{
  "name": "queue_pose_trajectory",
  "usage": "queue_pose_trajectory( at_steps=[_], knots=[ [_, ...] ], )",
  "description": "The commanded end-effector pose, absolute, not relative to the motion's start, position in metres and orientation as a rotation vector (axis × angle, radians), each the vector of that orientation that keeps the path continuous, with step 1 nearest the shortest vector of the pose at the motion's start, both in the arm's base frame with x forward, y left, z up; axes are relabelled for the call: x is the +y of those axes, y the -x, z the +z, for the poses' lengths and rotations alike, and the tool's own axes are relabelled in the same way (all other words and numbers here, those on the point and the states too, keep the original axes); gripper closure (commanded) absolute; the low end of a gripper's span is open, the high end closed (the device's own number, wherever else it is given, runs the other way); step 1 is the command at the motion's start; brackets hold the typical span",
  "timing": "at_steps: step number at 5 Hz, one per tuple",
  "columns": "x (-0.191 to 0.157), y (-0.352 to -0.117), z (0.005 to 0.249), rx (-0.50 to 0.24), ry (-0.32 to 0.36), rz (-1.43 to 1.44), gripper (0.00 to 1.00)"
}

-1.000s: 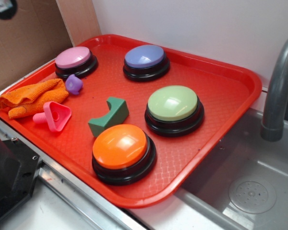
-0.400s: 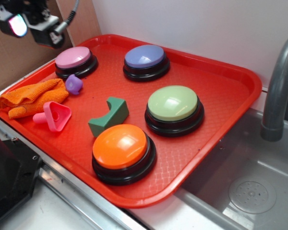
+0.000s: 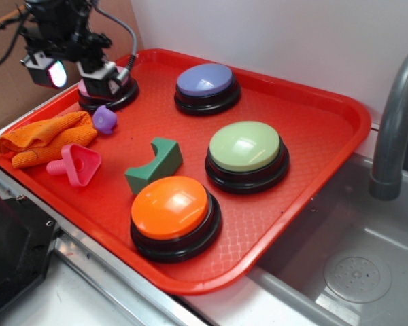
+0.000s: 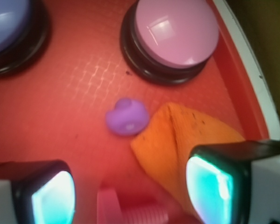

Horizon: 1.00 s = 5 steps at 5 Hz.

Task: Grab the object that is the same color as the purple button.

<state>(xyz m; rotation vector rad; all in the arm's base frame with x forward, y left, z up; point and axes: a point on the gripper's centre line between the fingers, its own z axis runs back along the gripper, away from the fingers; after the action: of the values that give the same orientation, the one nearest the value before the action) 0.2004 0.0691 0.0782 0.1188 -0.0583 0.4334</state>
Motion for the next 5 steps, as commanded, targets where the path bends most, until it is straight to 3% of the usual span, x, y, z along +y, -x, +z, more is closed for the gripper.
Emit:
queue_pose_trajectory(
  at_steps=[1,3,4,5],
  knots=[
    [0.087,-0.21,0.052,-0.094,-0.148,0.463,0.0],
    [0.089,-0.219,0.031,-0.063,-0.131,0.42,0.0],
    [0.087,-0.222,0.024,-0.068,-0.125,0.411,0.79],
    [0.089,-0.221,0.023,-0.088,-0.116,0.431,1.0]
  ],
)
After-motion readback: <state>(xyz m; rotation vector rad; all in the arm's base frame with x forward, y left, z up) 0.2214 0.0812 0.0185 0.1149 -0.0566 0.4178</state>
